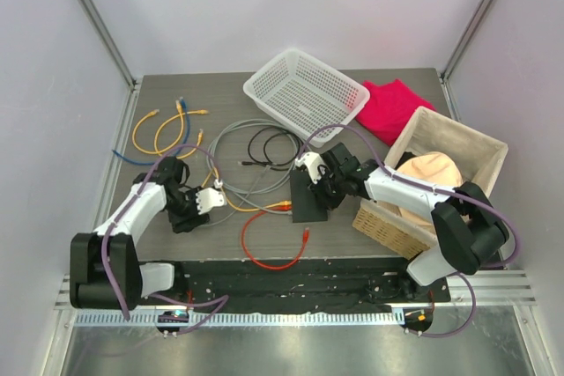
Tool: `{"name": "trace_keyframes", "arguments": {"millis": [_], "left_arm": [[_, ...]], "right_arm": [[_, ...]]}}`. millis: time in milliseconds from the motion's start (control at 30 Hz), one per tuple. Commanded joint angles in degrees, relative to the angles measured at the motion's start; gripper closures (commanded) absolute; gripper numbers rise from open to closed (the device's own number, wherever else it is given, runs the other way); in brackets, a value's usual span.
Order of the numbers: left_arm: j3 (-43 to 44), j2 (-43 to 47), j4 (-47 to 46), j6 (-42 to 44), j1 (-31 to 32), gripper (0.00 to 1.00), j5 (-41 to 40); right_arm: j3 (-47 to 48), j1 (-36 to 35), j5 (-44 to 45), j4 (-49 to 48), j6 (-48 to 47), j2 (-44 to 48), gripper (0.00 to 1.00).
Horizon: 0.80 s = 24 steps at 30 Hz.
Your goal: Pull the plug from the switch port
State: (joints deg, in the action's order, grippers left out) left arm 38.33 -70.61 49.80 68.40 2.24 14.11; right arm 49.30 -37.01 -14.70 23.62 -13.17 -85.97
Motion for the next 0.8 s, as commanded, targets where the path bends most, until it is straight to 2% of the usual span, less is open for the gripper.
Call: {"name": "trace_keyframes", "arguments": {"millis": [0,100,133,233,300,333,400,433,467,567,633,767], "left_arm": [[0.61,-4.53,-0.17,3.14,0.22,0.48,1.71],[0.35,-6.9,3.27,5.6,0.22,0.66,0.58],[-0.26,-7.17,3.72,6.04,0.22,0.82,-0.21],[-0.27,-7.09,5.39,6.39,-0.82,1.0,-3.63],[-0.18,-5.08,8.55,10.76,-1.97,1.0,-5.75],[0.34,-4.37,10.04,13.14,-6.15,1.0,-7.5],[1.92,-4.71,15.04,19.1,-10.22,1.0,-10.58],[5.41,-7.67,17.32,19.92,-14.15,1.0,-12.07],[7.71,-9.7,21.78,20.02,-16.19,1.0,-13.74],[17.9,-17.62,27.35,18.35,-25.16,1.0,-17.26],[25.34,-20.0,27.8,15.64,-31.75,1.0,-15.35],[33.47,-23.69,30.78,7.98,-38.09,1.0,-9.81]], "right_arm": [[-0.52,0.1,1.42,2.22,-0.89,-0.07,0.93],[-0.52,0.01,1.95,2.22,-1.6,0.02,0.92],[-0.52,0.01,2.04,2.14,-1.77,0.02,0.93],[-0.61,0.1,2.22,2.22,-1.95,-0.16,0.93],[-0.43,0.1,2.22,2.31,-2.04,0.02,0.92],[-0.34,0.1,2.31,2.31,-2.12,-0.07,0.93],[-0.34,0.1,2.31,2.31,-2.04,-0.33,0.92],[-0.26,0.01,2.31,2.31,-2.12,-0.51,0.92],[-0.34,0.1,2.22,2.31,-2.04,-0.6,0.92],[0.27,0.01,1.96,2.31,-2.04,-1.39,0.92],[0.88,0.1,1.95,2.14,-2.04,-1.83,0.92],[1.77,0.01,2.57,2.13,-2.74,-2.18,0.93]]}}
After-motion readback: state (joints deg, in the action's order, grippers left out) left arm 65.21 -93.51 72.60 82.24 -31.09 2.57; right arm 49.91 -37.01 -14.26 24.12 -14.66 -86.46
